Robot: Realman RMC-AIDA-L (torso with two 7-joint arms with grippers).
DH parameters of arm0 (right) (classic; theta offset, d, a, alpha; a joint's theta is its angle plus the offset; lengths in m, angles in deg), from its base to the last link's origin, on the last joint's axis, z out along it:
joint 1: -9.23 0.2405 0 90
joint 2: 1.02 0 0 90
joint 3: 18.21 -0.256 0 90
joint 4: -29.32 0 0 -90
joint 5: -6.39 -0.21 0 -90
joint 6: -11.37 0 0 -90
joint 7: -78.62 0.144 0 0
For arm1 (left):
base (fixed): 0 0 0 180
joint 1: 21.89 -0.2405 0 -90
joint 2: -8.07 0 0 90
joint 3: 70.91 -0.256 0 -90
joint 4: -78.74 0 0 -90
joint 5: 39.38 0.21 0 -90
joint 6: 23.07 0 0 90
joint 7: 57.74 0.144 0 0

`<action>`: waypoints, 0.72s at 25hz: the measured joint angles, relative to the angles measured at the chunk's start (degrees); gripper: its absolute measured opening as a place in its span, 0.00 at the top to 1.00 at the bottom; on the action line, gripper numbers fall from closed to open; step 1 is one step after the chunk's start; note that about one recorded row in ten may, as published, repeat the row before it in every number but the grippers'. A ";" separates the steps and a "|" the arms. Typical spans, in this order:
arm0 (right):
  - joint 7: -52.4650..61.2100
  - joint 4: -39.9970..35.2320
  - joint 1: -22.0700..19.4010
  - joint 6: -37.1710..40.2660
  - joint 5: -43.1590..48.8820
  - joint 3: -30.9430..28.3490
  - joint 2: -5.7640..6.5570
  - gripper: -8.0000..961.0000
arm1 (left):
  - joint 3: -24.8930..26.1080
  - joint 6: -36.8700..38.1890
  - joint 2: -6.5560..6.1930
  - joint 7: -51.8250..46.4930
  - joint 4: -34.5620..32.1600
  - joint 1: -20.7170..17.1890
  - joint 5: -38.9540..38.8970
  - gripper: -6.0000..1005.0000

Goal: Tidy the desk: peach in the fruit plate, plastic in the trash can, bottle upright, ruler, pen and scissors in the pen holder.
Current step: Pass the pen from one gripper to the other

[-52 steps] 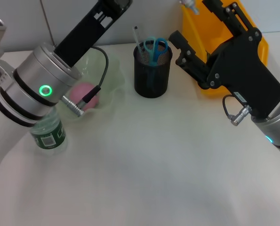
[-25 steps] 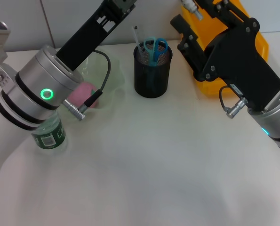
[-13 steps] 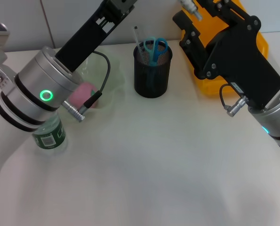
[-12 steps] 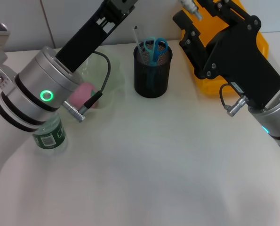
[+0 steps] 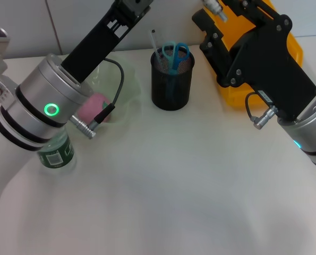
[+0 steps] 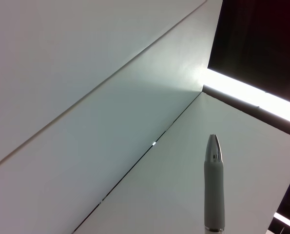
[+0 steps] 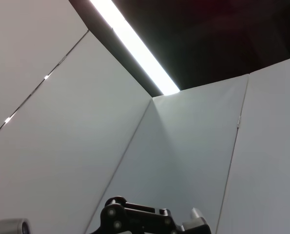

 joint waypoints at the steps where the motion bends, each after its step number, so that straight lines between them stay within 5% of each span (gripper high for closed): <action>1: 0.00 0.00 0.04 0.00 0.00 0.00 0.00 0.60 | -0.03 0.04 0.00 0.00 -0.04 -0.02 -0.01 0.86; 18: 0.00 0.27 0.22 0.00 0.15 -0.61 0.01 0.72 | -0.57 0.83 0.08 -0.01 0.14 -0.31 -0.03 0.86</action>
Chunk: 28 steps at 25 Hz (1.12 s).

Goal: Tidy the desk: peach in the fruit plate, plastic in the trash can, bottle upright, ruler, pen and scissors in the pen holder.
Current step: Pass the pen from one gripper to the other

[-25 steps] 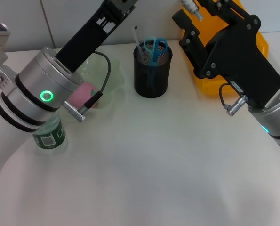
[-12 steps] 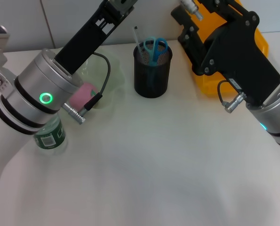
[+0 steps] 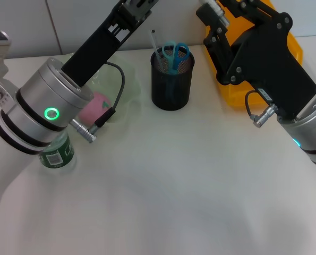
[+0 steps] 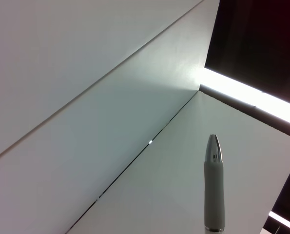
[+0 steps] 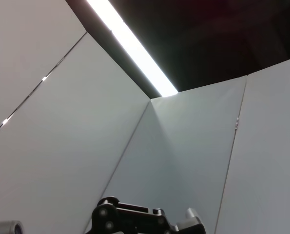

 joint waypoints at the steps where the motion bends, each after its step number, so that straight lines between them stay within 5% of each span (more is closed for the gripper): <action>1: 0.00 0.00 0.01 0.00 0.00 0.00 0.00 0.73 | 0.00 0.02 0.00 0.01 0.00 0.00 0.00 0.86; 17: 0.00 -0.02 0.70 -0.12 0.12 0.01 0.00 0.75 | -0.17 0.01 0.08 0.67 -0.09 0.01 -0.29 0.86; 20: 0.00 0.01 0.72 -0.11 0.12 0.05 0.00 0.86 | -0.60 0.01 0.08 0.86 -0.13 0.01 -0.87 0.86; 28: 0.00 -0.04 0.65 0.08 0.12 0.34 0.00 0.86 | -2.32 0.28 0.11 2.46 -0.06 -0.11 -3.43 0.81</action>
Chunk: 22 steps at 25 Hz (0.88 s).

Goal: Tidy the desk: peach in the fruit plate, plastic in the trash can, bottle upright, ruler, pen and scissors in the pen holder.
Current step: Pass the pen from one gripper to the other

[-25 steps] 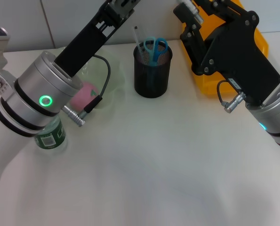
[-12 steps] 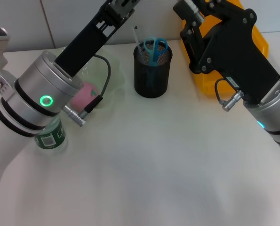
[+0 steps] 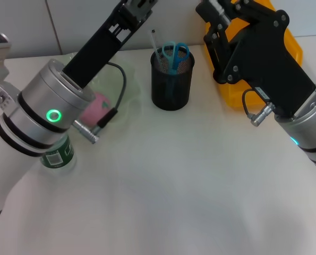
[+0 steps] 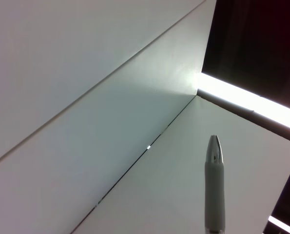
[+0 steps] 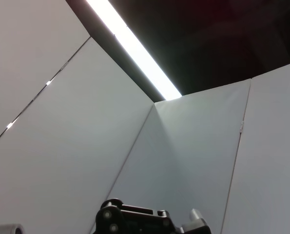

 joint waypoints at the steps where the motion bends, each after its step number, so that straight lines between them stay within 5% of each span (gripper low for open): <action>1: 0.00 -0.02 -0.08 0.13 0.01 -0.12 0.00 0.86 | -0.09 0.12 -0.01 0.48 0.06 -0.06 -0.40 0.81; 11: 0.00 -0.17 -0.47 0.96 0.00 -0.27 0.00 0.86 | -0.30 0.89 -0.02 1.34 0.13 -0.14 -0.17 0.74; 18: 0.13 -0.23 -0.86 1.88 -0.27 -0.32 0.01 0.86 | -0.32 2.11 -0.12 1.61 0.15 -0.15 0.19 0.30; 22: 1.48 -0.23 -2.03 3.87 -0.49 -1.79 0.18 0.86 | -0.25 3.62 -0.44 2.60 0.15 -0.45 0.94 0.21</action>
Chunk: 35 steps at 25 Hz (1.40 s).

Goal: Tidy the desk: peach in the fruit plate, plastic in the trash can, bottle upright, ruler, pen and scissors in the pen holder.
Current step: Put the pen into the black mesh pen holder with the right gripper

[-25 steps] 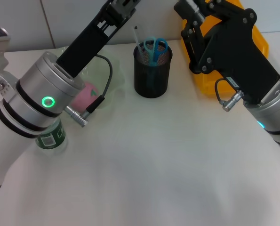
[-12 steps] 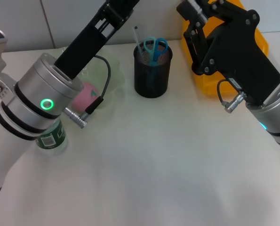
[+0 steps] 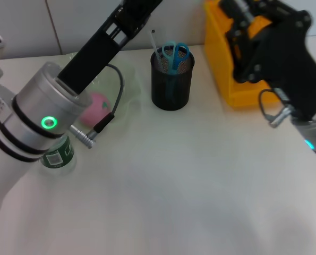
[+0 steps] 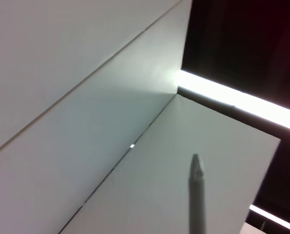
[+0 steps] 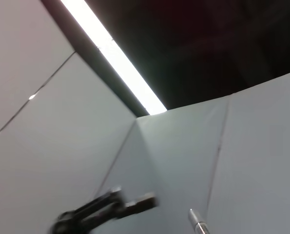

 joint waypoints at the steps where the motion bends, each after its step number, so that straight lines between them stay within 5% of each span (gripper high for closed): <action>1: 1.39 -0.06 -0.57 0.82 -0.01 -1.14 0.06 0.86 | 0.24 0.78 -0.11 0.38 0.00 -0.31 0.58 0.19; 8: 27.01 -8.79 -5.41 3.87 -0.07 -13.91 0.35 0.86 | 8.20 6.83 -1.38 3.41 0.07 -1.77 12.75 0.17; 10: 34.94 -13.10 -5.80 2.48 -0.11 -15.86 0.41 0.86 | 19.26 8.28 -1.94 5.46 -0.21 -2.46 31.96 0.17; 13: 47.67 -21.54 -5.25 -0.67 -0.05 -15.90 0.55 0.86 | 21.17 8.23 -1.96 5.83 -0.34 -2.58 35.55 0.17; 15: 55.58 -27.68 -4.49 -3.32 0.28 -14.29 0.59 0.86 | 28.44 7.92 -2.06 6.32 -2.89 -3.19 51.74 0.17; 20: 77.80 -44.98 -3.21 -12.49 0.51 -0.08 1.43 0.86 | 37.18 6.78 -1.59 0.55 -8.00 -3.53 71.73 0.17; 23: 92.00 -54.37 -3.11 -17.85 1.09 11.72 3.28 0.85 | 41.54 6.42 -0.74 -1.39 -9.16 -3.53 80.69 0.17; 24: 101.60 -60.53 -2.63 -20.63 3.15 18.64 4.87 0.85 | 42.58 6.40 -0.61 -1.57 -9.20 -3.60 83.27 0.17; 30: 121.22 -73.27 3.05 -22.31 17.50 26.40 7.64 0.84 | 43.09 6.28 -0.65 -0.87 -8.69 -4.32 84.78 0.17; 35: 133.60 -78.59 15.33 -16.75 39.38 28.40 9.31 0.84 | 43.69 5.28 -0.69 0.60 -8.34 -5.61 85.08 0.17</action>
